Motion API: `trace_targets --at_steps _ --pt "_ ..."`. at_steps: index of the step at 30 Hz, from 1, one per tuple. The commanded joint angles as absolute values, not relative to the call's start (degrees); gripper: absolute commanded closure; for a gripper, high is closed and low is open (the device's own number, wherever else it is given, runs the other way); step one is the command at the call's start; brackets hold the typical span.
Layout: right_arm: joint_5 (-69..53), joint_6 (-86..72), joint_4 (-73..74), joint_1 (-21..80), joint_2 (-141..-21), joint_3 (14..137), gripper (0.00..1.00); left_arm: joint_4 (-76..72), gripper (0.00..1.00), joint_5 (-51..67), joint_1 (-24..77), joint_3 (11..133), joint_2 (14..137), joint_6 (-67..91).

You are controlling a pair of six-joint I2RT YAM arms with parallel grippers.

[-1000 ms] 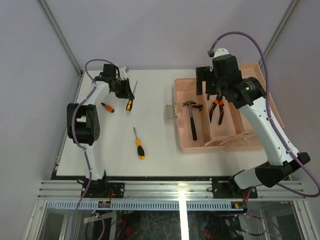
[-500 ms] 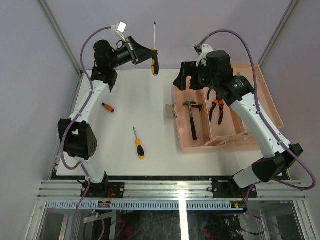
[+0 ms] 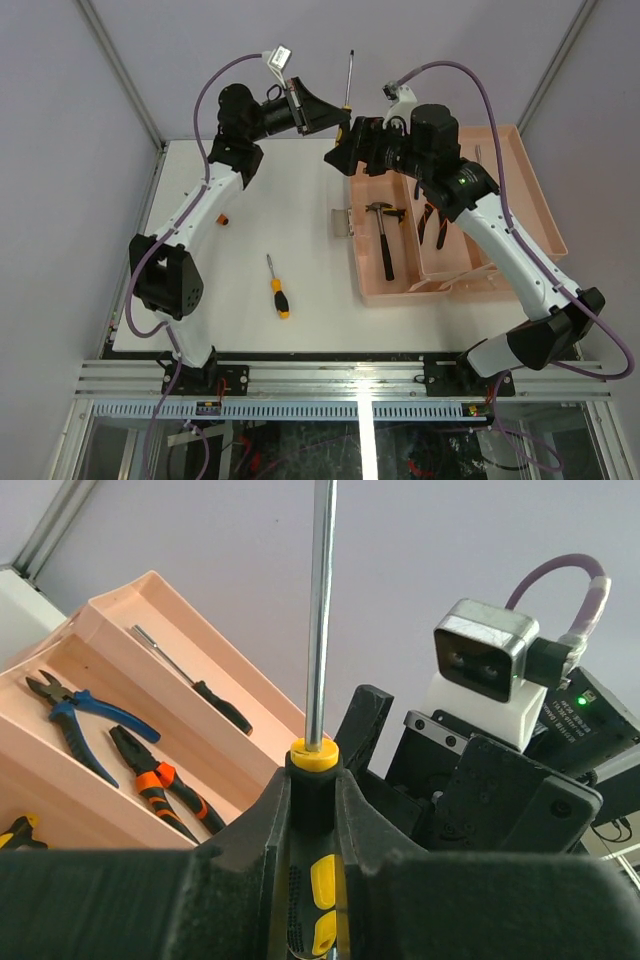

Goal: Pack the tool kit

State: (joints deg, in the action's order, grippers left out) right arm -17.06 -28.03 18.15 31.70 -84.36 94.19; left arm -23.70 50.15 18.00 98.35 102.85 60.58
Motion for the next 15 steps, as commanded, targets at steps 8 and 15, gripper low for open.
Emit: trace_targets --at_steps 8,15 --pt "-16.70 -29.58 11.59 32.69 -82.92 94.67 0.62 -27.71 1.00 50.17 19.94 98.56 99.30 59.43" --pt "-13.04 -28.49 14.56 32.70 -81.89 95.43 1.00 -20.20 0.43 48.78 19.25 101.53 98.71 54.60"
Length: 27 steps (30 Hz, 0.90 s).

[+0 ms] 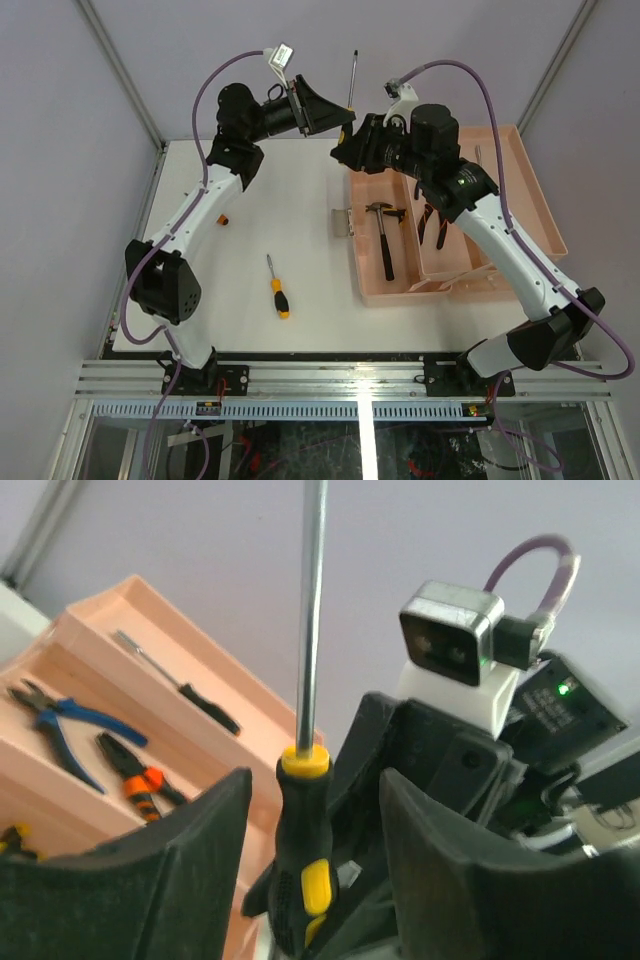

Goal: Pack the tool kit

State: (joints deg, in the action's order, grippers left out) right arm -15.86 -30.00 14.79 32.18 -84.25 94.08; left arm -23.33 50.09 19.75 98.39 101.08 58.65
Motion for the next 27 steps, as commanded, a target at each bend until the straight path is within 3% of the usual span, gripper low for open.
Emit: trace_targets --at_steps 1,4,9,15,27 --pt "-11.68 -27.35 15.61 32.64 -81.43 96.13 1.00 -17.51 0.32 46.75 18.29 102.36 98.56 53.13" --pt "-5.93 -23.28 21.37 32.42 -80.74 99.95 1.00 -14.16 0.17 43.45 12.25 103.24 98.92 52.06" --pt "-2.59 -20.10 39.54 22.90 -83.72 112.47 1.00 -1.04 0.15 39.50 2.02 104.69 98.70 41.98" --pt "6.43 -9.37 71.39 9.16 -96.84 134.12 1.00 18.28 0.15 28.35 -6.66 100.34 95.47 25.82" --pt "4.51 -3.09 66.71 -8.22 -90.22 111.29 1.00 28.37 0.13 25.51 -16.10 82.27 81.85 15.30"
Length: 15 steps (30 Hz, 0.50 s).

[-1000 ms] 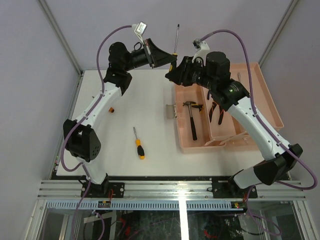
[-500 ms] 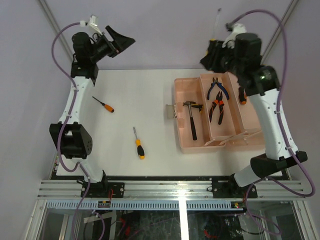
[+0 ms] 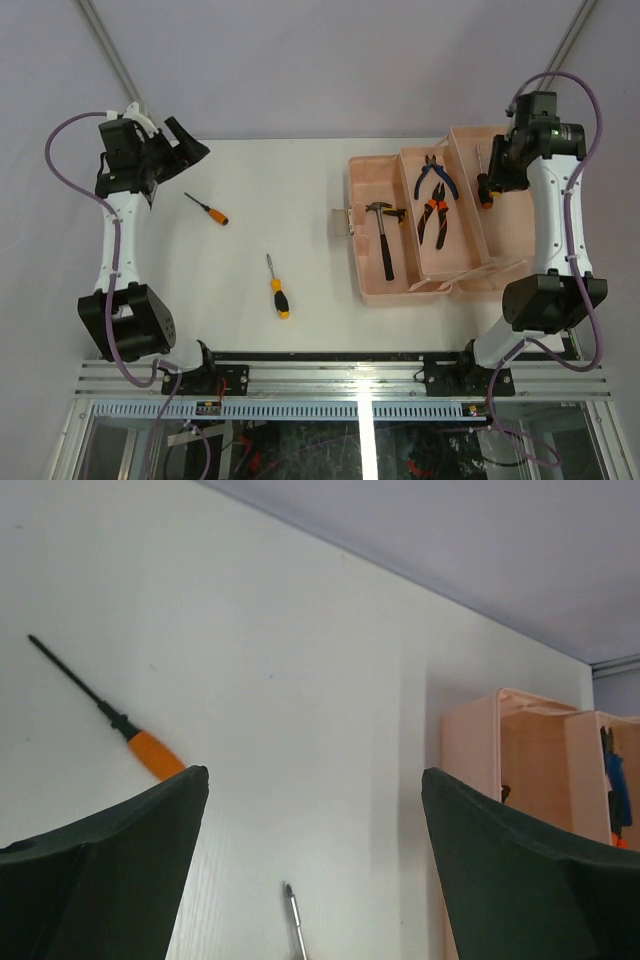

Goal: Pack the tool kit

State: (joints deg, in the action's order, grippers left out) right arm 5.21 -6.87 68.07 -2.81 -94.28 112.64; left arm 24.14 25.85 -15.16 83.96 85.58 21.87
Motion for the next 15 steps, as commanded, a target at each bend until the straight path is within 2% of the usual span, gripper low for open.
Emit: trace_targets --at_steps 1,9,15 --pt "3.48 -3.03 66.21 -9.53 -90.01 110.58 1.00 29.45 0.13 26.03 -16.31 82.00 81.42 14.60" --pt "0.98 -0.79 68.67 -11.38 -92.81 111.07 1.00 34.76 0.14 24.73 -16.76 80.64 79.50 11.85" --pt "-0.63 0.65 69.75 -11.38 -93.43 109.14 1.00 37.84 0.14 14.60 -16.74 78.42 79.21 15.92"
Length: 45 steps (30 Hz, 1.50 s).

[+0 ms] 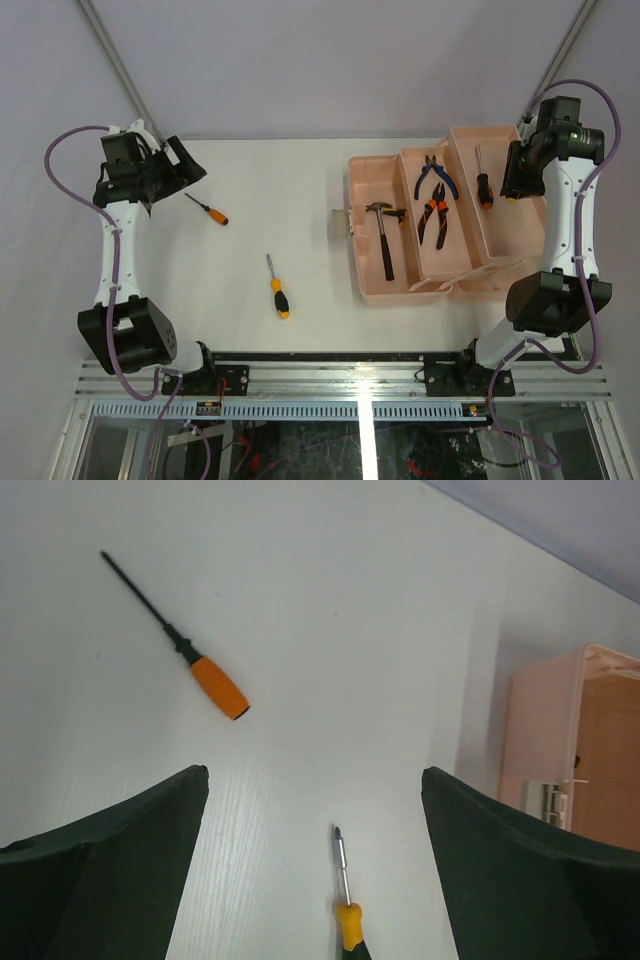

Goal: Pack the tool kit

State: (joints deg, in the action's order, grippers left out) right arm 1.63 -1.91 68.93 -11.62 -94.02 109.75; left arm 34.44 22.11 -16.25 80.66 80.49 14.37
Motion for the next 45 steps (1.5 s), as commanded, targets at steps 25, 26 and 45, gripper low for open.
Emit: trace_targets --at_steps 25,26,45 --pt "-1.12 2.46 68.64 -11.43 -98.20 109.53 0.42 43.07 0.17 11.25 -16.83 75.41 82.34 26.25" --pt "-1.10 2.31 68.71 -11.43 -97.85 109.78 0.37 42.80 0.17 11.01 -16.79 75.21 82.66 26.41" --pt "-9.53 -3.91 75.43 -11.16 -87.74 125.53 0.27 39.10 0.18 -0.10 -14.00 84.99 109.05 35.26"
